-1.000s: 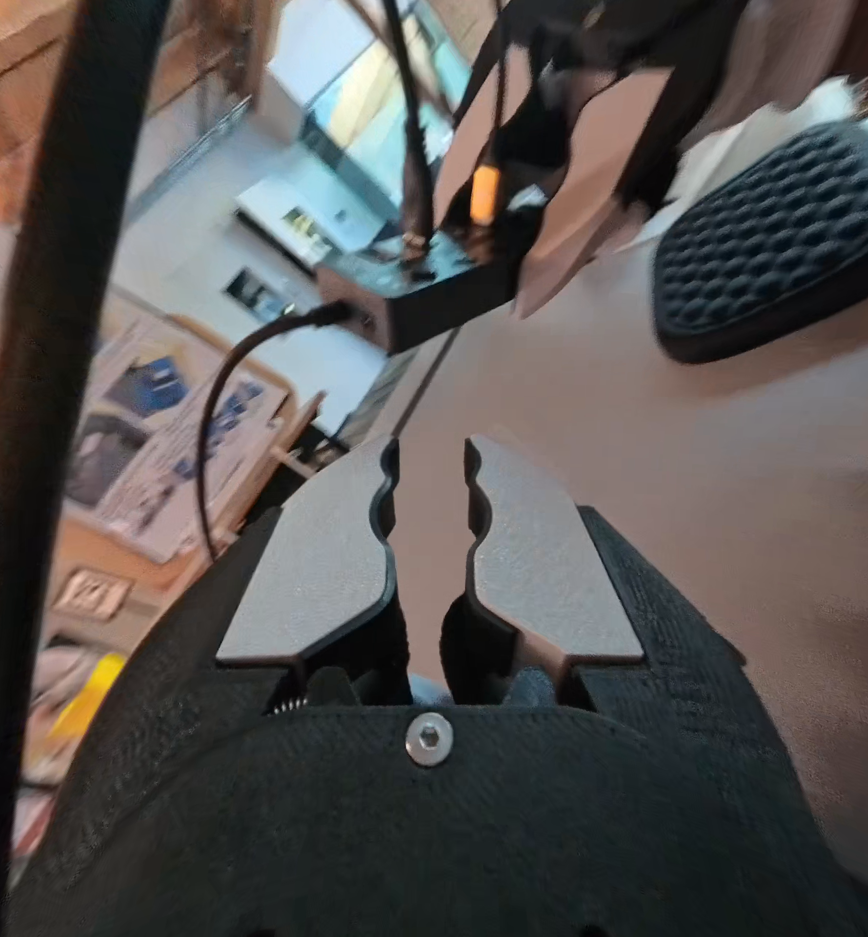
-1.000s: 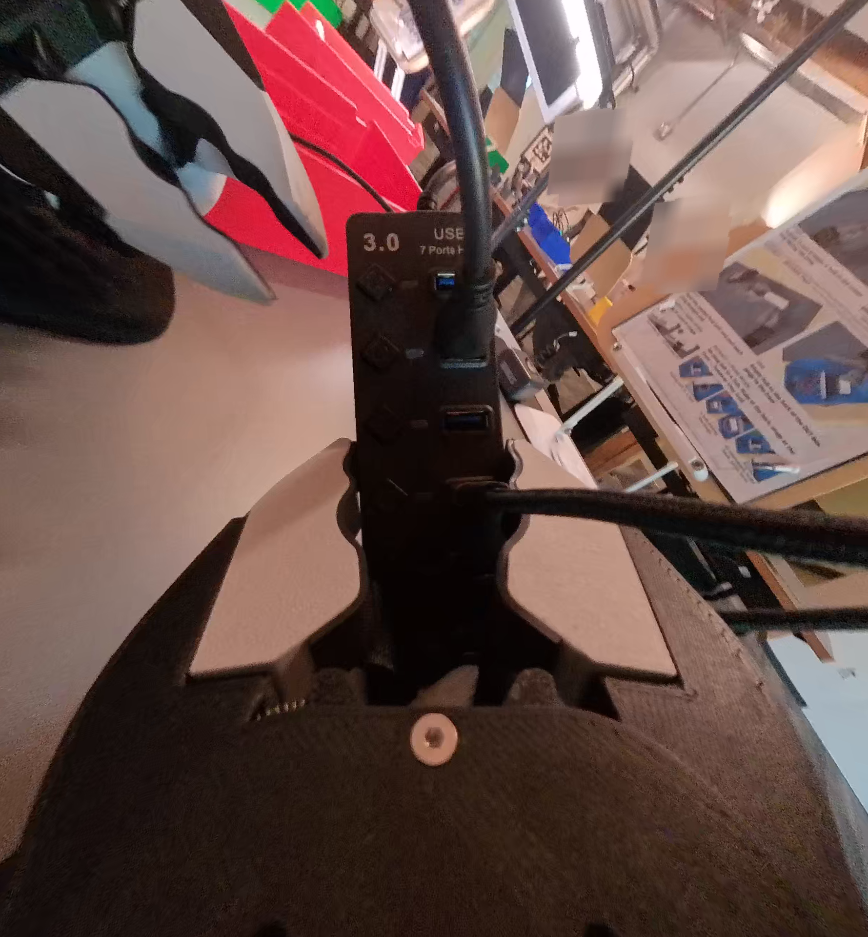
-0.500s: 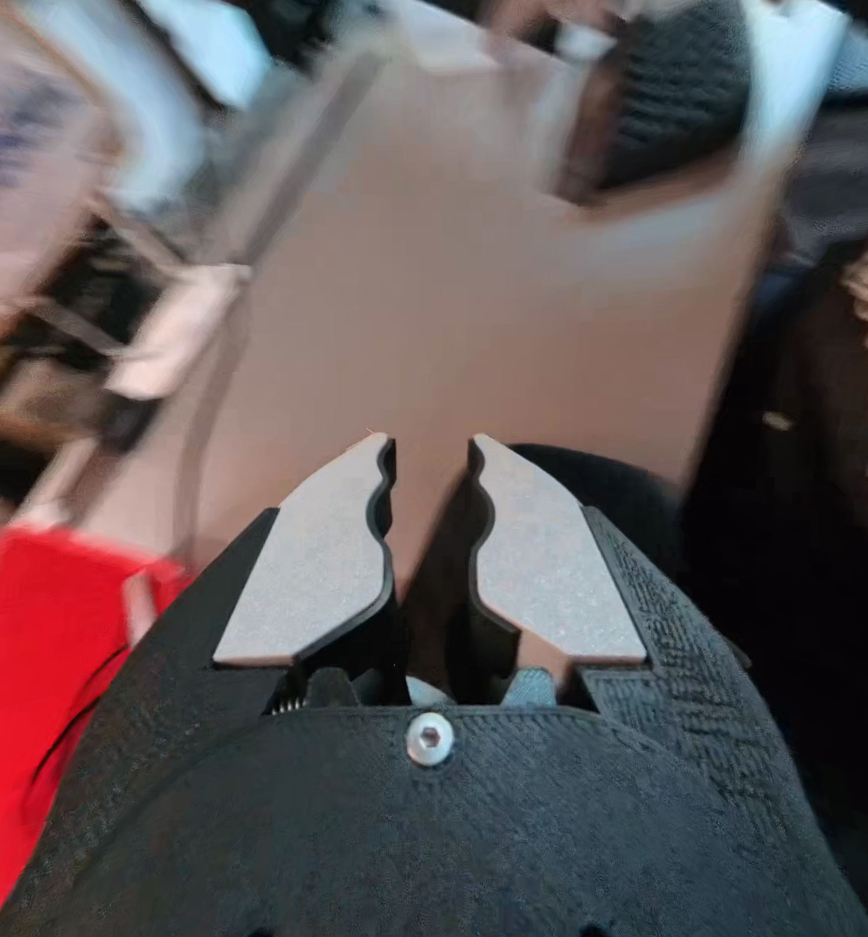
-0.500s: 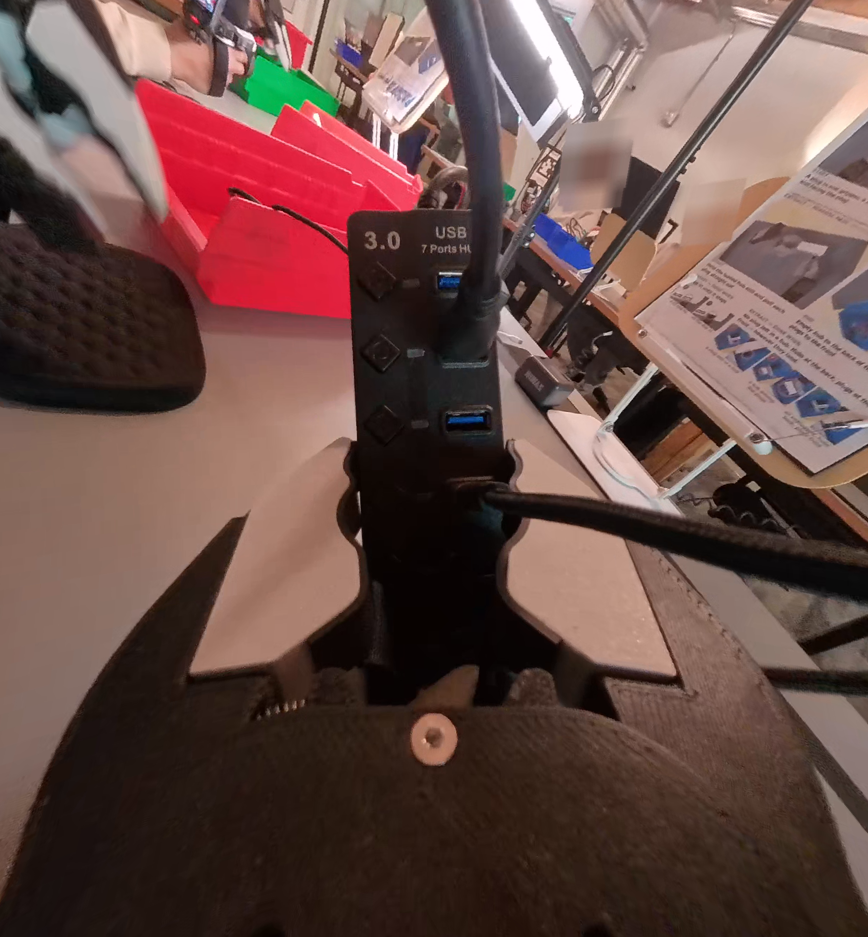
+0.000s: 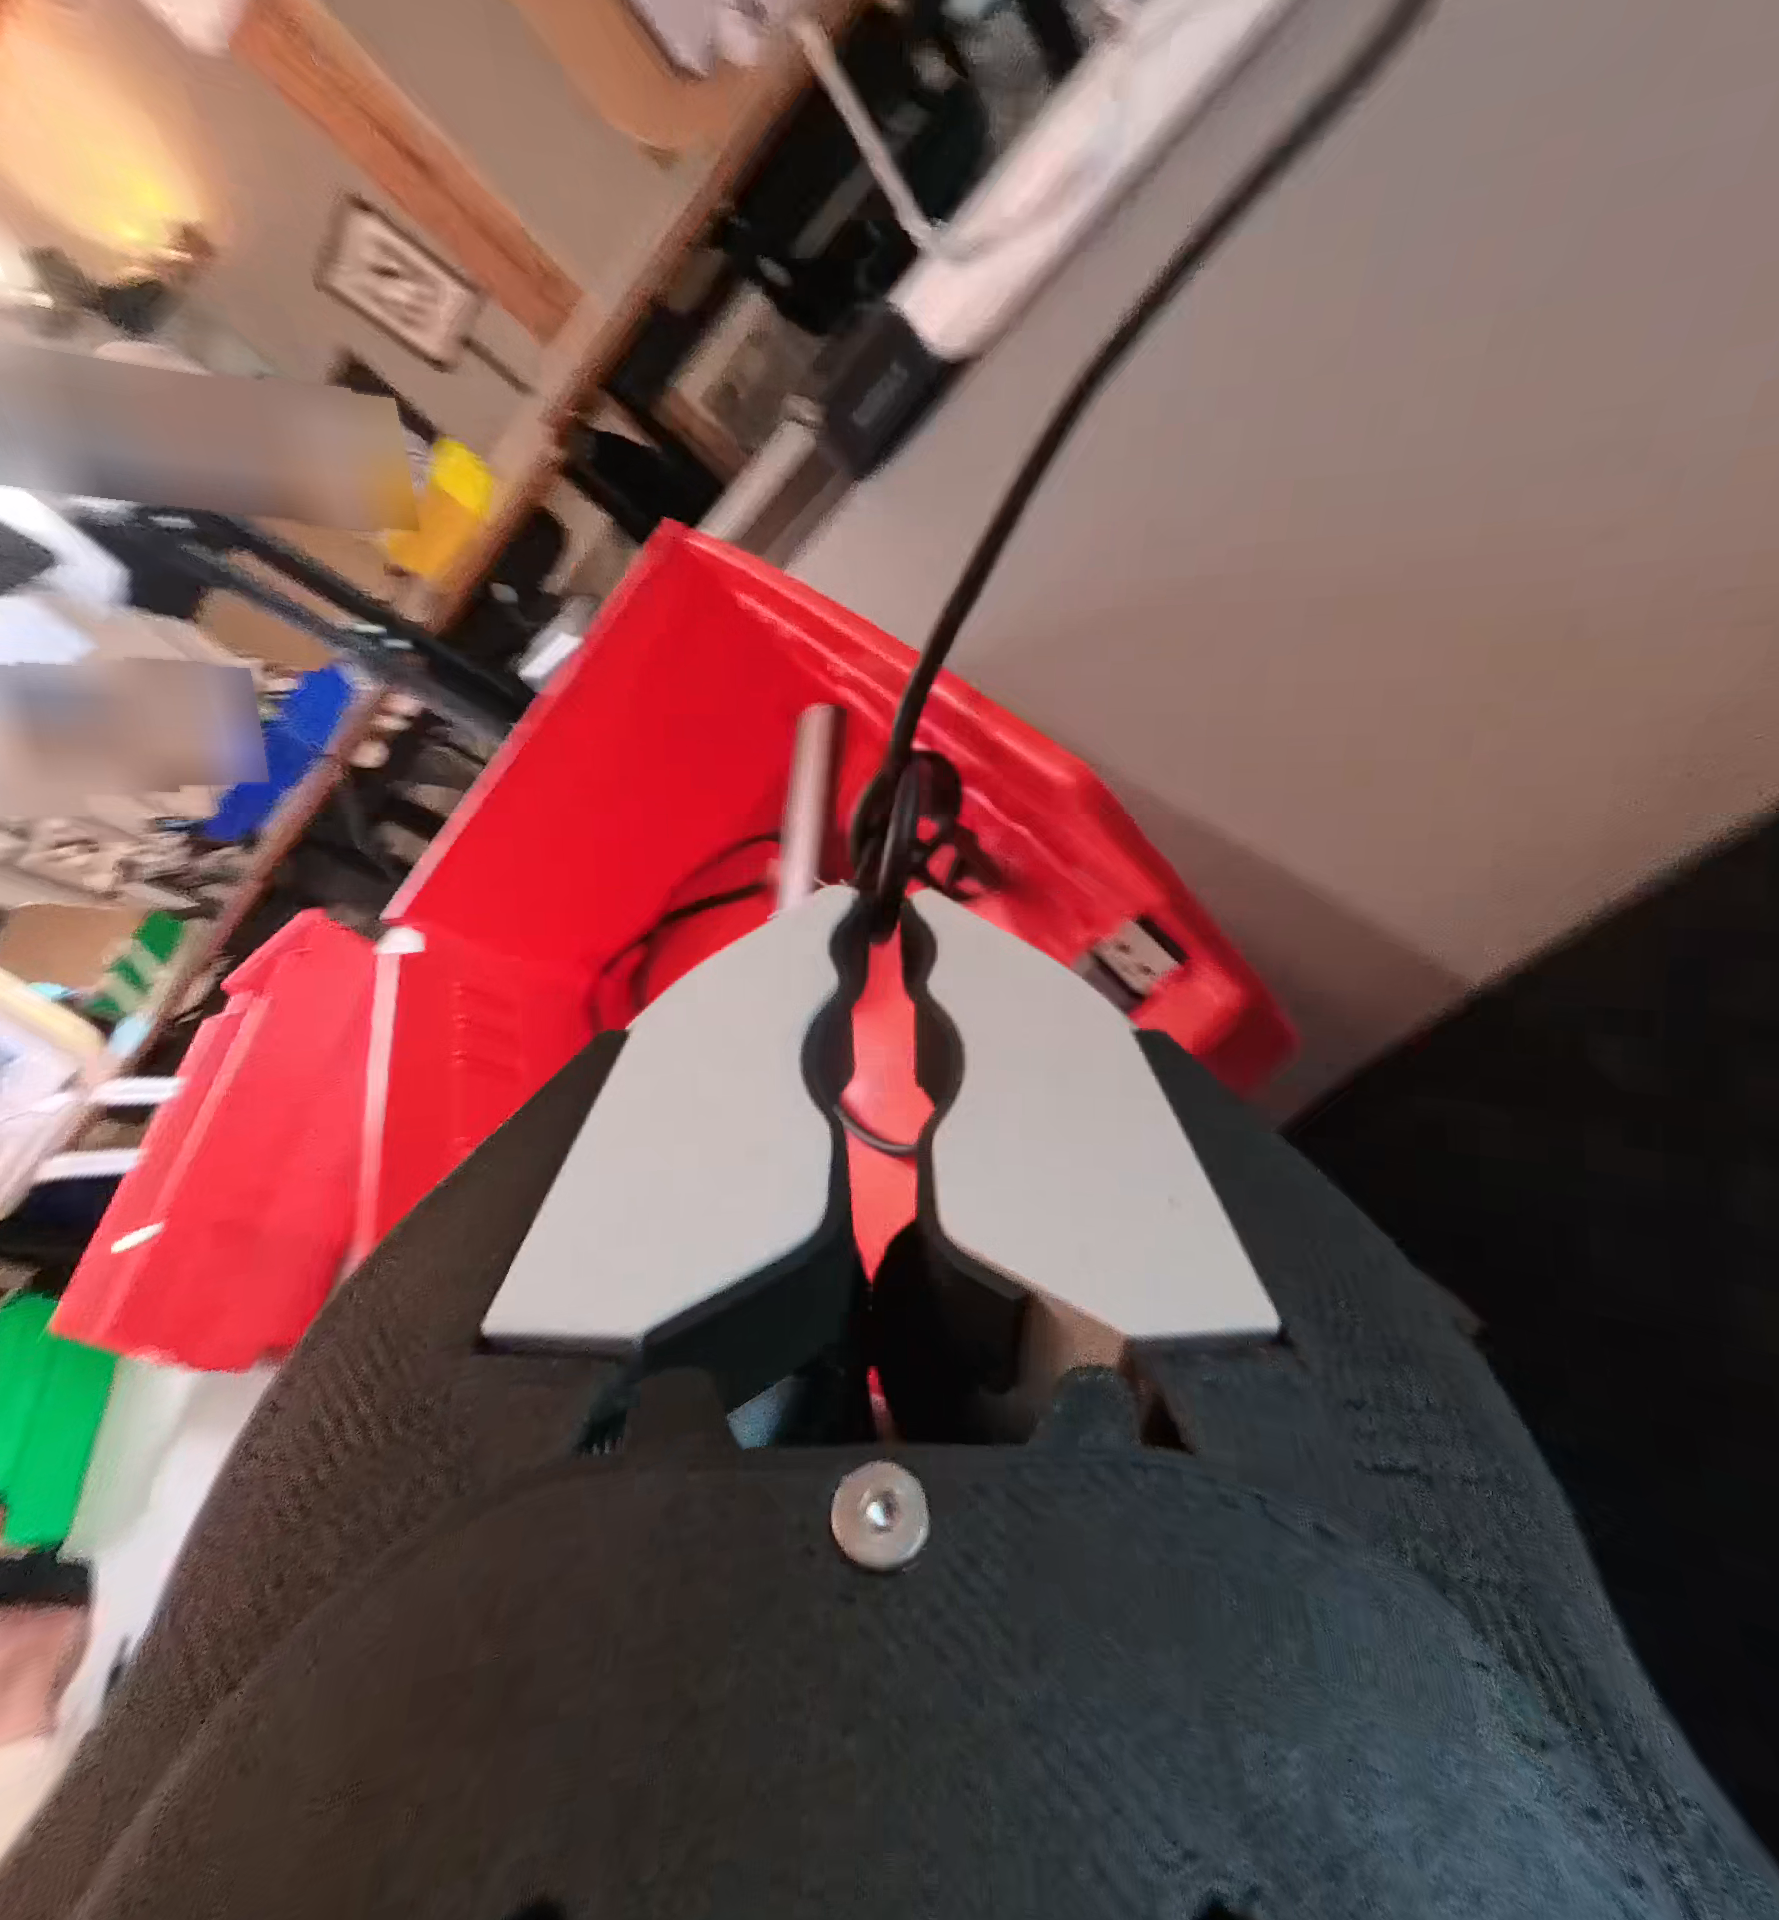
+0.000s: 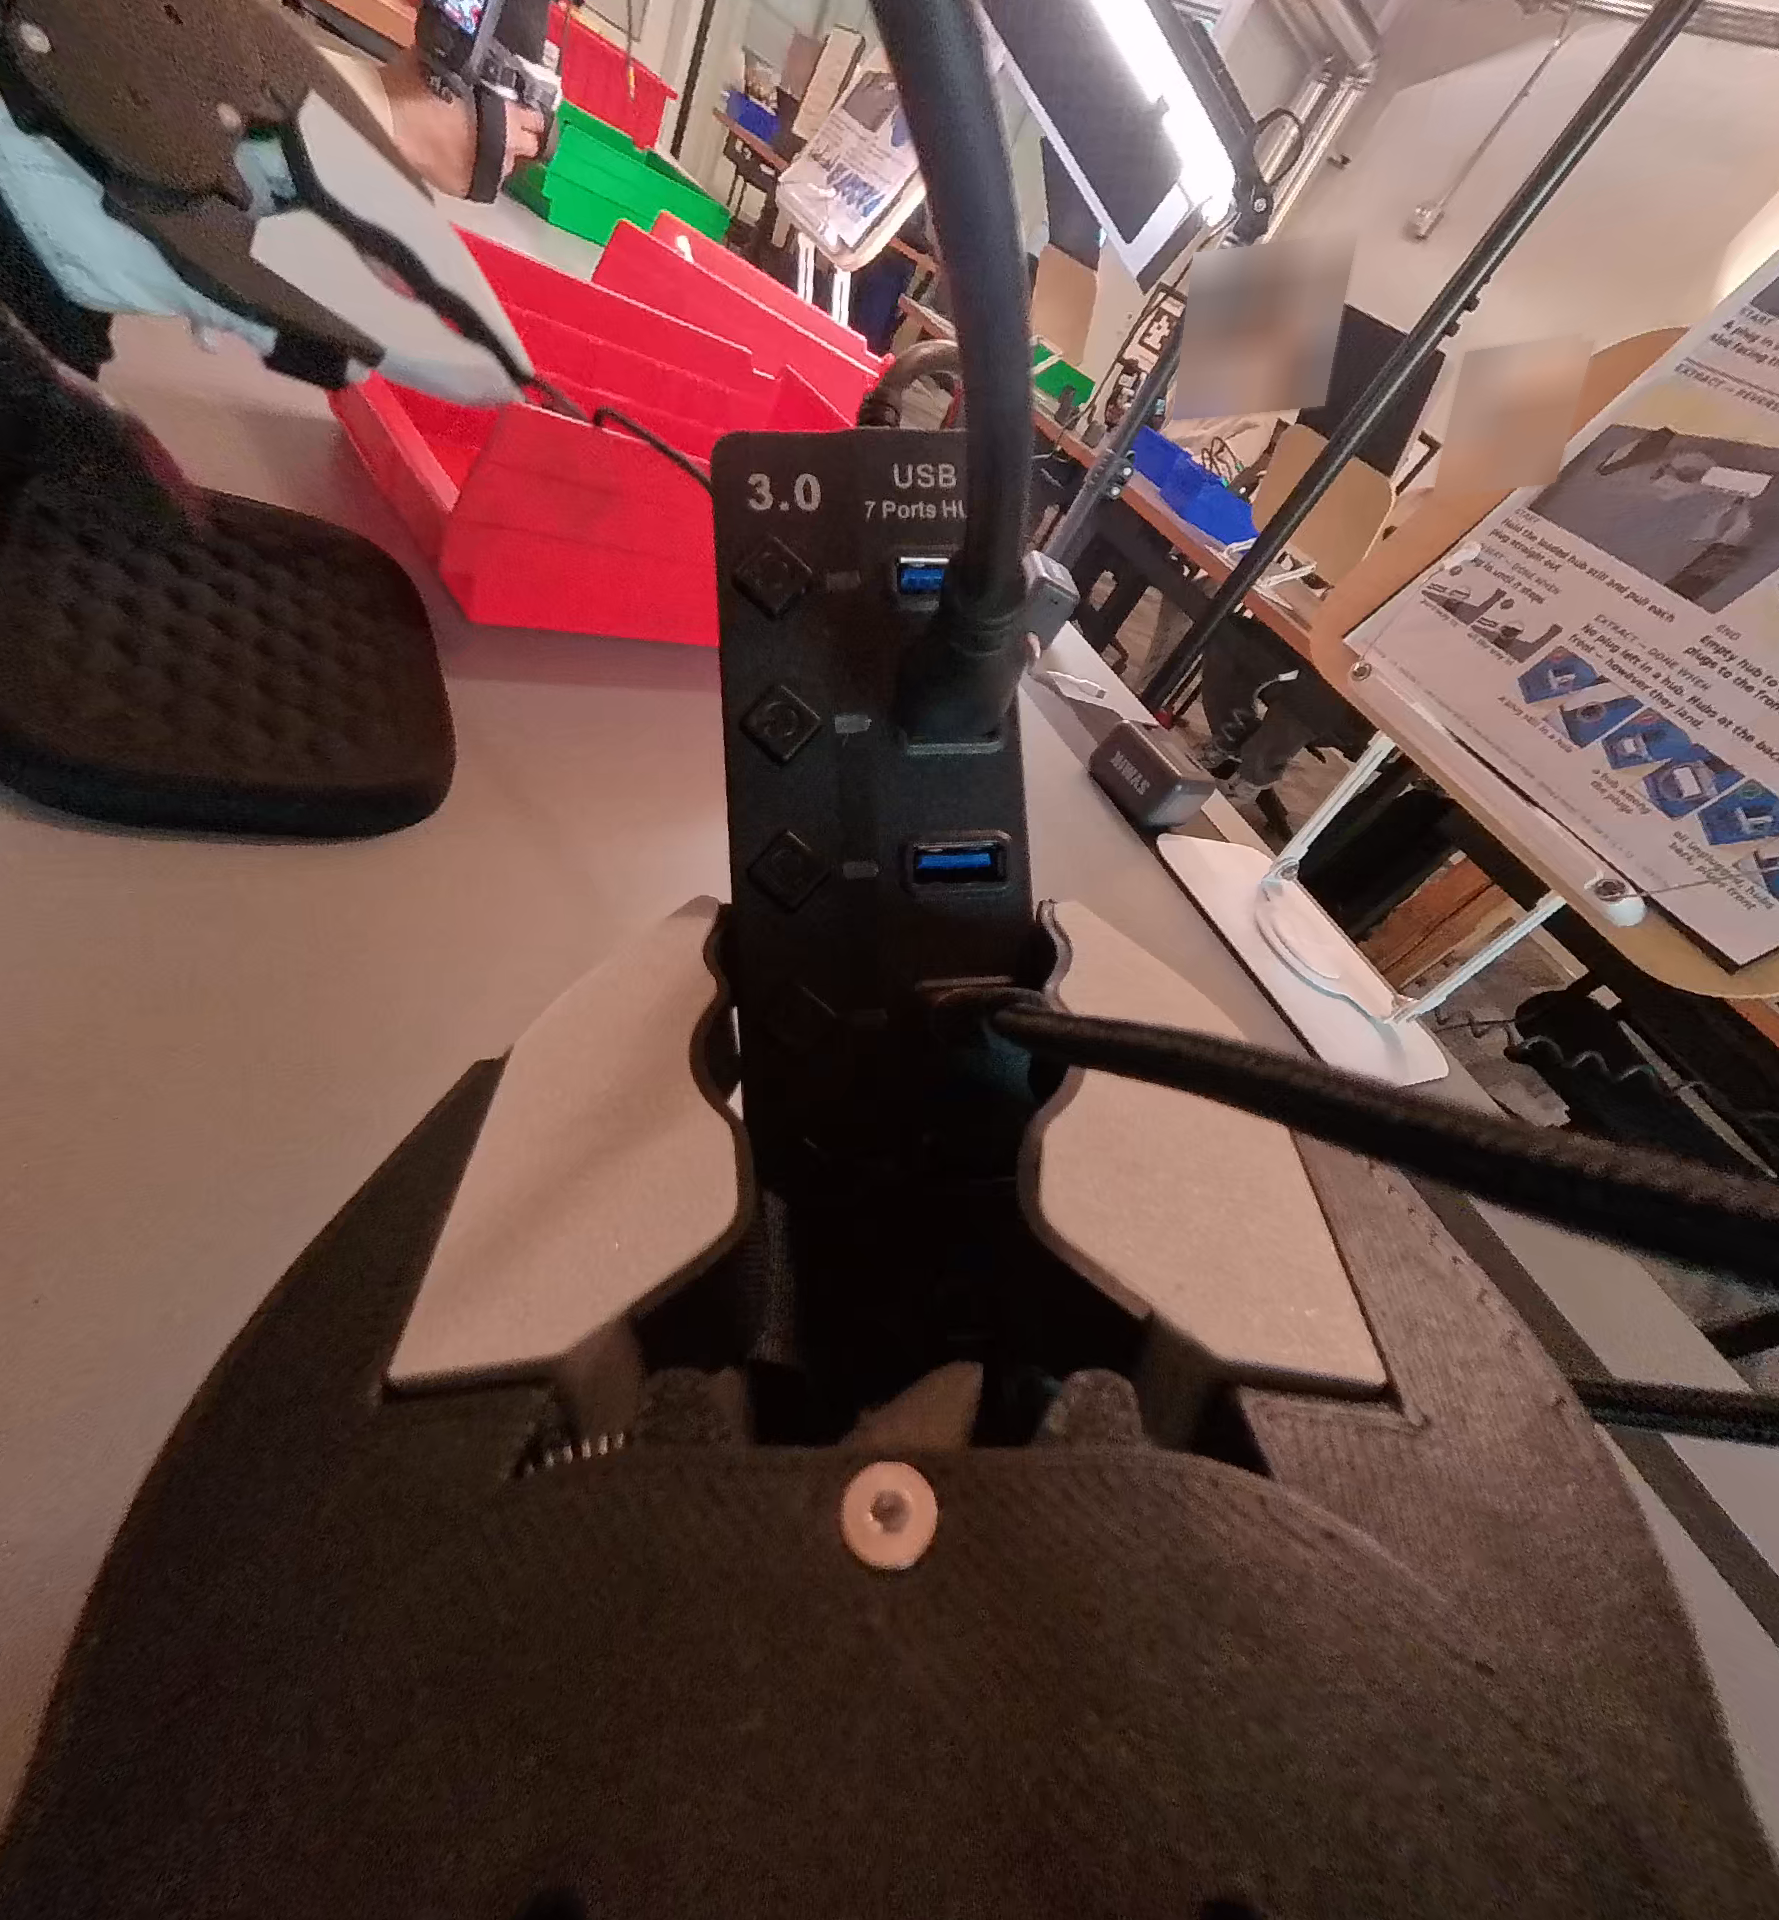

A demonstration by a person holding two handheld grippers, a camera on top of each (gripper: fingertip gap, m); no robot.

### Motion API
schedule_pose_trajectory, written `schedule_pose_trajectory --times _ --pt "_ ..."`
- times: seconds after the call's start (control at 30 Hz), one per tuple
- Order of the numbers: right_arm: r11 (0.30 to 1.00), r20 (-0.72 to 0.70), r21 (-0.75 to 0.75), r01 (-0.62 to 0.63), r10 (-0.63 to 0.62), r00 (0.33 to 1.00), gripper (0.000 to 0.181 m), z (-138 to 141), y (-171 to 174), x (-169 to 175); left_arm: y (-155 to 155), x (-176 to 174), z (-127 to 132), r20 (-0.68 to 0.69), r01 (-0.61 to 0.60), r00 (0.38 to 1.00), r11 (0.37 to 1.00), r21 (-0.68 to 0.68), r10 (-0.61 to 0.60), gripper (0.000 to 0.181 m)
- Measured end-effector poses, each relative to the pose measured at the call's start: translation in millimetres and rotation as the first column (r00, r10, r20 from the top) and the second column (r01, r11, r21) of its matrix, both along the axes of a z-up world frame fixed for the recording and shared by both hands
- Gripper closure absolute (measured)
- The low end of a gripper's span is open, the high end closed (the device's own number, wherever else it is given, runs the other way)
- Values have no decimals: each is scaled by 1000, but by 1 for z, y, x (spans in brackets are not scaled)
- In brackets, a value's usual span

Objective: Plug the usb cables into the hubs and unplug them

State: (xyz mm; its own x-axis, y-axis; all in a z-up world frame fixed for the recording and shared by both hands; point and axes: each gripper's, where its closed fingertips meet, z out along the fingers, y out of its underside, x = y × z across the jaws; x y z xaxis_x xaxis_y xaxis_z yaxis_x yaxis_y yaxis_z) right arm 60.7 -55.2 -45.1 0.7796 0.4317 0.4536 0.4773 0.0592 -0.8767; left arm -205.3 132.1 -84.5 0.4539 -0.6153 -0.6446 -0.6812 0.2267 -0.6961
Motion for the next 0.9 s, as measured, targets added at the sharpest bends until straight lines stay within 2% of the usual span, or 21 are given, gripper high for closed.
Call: schedule_pose_trajectory --times 0.07,0.13,0.23,0.33,0.43,0.47,0.5,0.53,0.57,0.6,0.63,0.67,0.7,0.77,0.83,0.9 --pt "1000 1 0 0 0 1000 126 -1 1 -1 2 -5 33 126 -62 991 993 98 50 177" --pt "1000 -4 2 -2 2 1000 127 -1 2 -3 -9 -8 77 253 -101 967 962 252 35 177" --pt "1000 -23 15 2 -1 1000 127 3 2 -3 -50 13 129 337 3 926 892 451 -173 177" --pt "999 -69 45 18 -15 998 127 16 -3 4 -88 48 151 375 165 845 854 494 -381 176" --pt "996 -128 78 44 -34 991 127 32 -12 15 -111 89 147 411 369 741 834 411 -531 177" --pt "995 -143 80 57 -45 989 127 36 -14 19 -112 103 140 417 421 725 832 362 -548 177" --pt "995 -158 69 73 -61 986 127 38 -15 24 -106 117 126 412 449 742 848 281 -530 177" --pt "995 -176 41 91 -82 981 127 37 -16 28 -94 131 104 381 465 785 871 161 -489 177" --pt "994 -195 6 105 -102 975 127 34 -15 31 -82 143 78 334 466 832 885 14 -443 164" --pt "994 -216 -26 108 -111 970 128 31 -13 32 -75 152 58 309 450 862 887 -104 -401 138" --pt "993 -238 -52 103 -112 965 127 27 -12 32 -77 161 48 321 467 858 869 -165 -400 121" --pt "993 -258 -73 92 -108 960 127 24 -9 31 -91 172 50 383 539 806 827 -160 -451 112" --pt "994 -277 -85 73 -94 956 127 20 -7 29 -111 180 59 467 628 717 771 -111 -517 106" --pt "995 -321 -95 7 -37 946 127 15 -4 19 -143 187 77 592 739 551 673 -20 -588 107" --pt "990 -382 -107 -88 41 923 127 10 -2 3 -172 196 78 692 851 409 523 -53 -595 108" --pt "974 -434 -108 -198 132 891 127 5 -1 -18 -186 207 70 793 916 333 376 -143 -511 106"
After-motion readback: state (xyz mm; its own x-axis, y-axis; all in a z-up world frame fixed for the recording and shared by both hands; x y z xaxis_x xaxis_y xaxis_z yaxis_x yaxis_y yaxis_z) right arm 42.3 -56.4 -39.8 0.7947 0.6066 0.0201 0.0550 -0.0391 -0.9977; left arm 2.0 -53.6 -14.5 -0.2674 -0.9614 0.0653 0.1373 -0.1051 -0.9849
